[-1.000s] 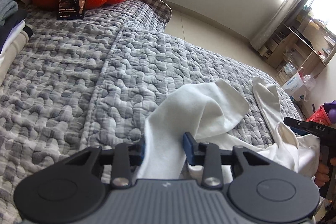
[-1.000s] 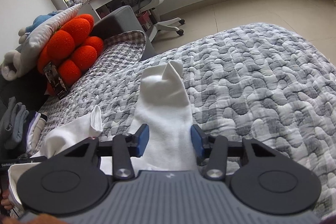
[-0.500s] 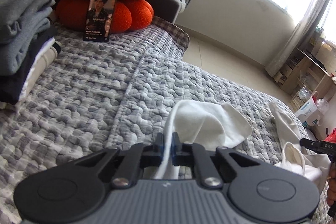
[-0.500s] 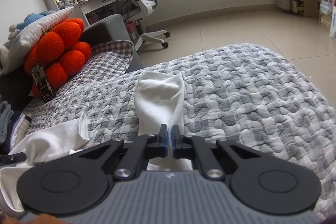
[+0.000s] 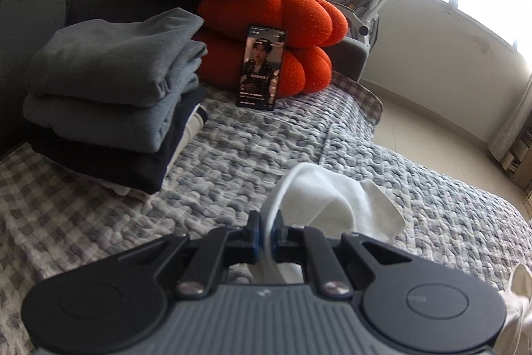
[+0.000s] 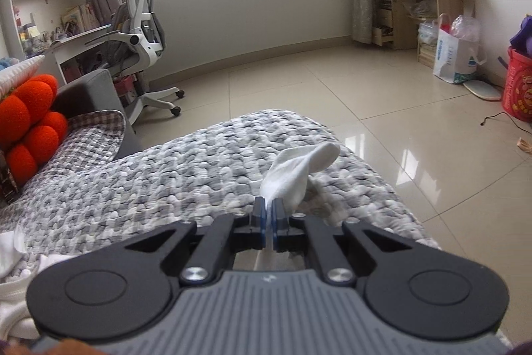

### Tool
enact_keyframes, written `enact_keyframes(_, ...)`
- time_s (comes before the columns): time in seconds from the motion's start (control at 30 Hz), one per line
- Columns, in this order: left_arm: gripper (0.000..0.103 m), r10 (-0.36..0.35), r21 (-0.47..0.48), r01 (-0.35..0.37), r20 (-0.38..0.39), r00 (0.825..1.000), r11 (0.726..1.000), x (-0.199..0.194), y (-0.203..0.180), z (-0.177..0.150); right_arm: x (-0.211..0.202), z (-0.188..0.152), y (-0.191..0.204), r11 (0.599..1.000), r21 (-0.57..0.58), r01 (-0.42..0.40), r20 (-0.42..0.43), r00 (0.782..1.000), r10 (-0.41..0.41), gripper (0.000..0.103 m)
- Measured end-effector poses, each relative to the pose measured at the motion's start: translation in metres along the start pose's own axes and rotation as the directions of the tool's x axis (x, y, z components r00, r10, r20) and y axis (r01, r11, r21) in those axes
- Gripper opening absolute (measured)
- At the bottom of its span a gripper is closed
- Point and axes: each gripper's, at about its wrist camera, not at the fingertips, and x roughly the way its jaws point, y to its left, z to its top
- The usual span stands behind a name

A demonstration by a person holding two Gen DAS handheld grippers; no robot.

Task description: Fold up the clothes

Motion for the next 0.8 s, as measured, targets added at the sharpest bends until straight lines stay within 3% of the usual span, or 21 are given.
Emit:
enact_keyframes(0.17,0.006,0.08,0.02,-0.08,-0.004,0.997,0.997,-0.004,0.013,-0.002,-0.005,-0.006,-0.015,0.999,-0.016,0.051,-0.017,0.999,-0.051,0.005)
enact_keyframes(0.3,0.006,0.159,0.039,-0.157,-0.054,0.986,0.987,0.0,0.025,-0.009,-0.005,-0.012,-0.024,0.997,-0.033,0.074,-0.055,0.996,-0.076,0.005)
enact_keyframes(0.53,0.007,0.172,0.034,-0.169,-0.159,0.972,0.985,0.008,0.037,-0.026,0.001,-0.018,-0.031,0.993,-0.052,0.107,-0.132,0.985,-0.113,0.005)
enact_keyframes(0.63,0.014,0.15,0.02,-0.149,-0.161,0.976,0.989,0.003,0.038,-0.026,-0.001,-0.019,-0.033,0.993,-0.051,0.105,-0.127,0.986,-0.111,0.006)
enact_keyframes(0.67,0.022,0.141,0.012,-0.141,-0.159,0.977,0.99,0.0,0.038,-0.026,-0.003,-0.018,-0.033,0.993,-0.052,0.105,-0.117,0.987,-0.111,0.013)
enact_keyframes(0.73,0.038,0.118,0.002,-0.119,-0.151,0.981,0.993,-0.005,0.039,-0.025,-0.007,-0.017,-0.032,0.992,-0.062,0.108,-0.093,0.989,-0.114,0.015)
enact_keyframes(0.8,0.043,0.091,0.005,-0.091,-0.139,0.986,0.996,-0.011,0.038,-0.024,-0.011,-0.016,-0.032,0.992,-0.068,0.107,-0.069,0.991,-0.111,0.03)
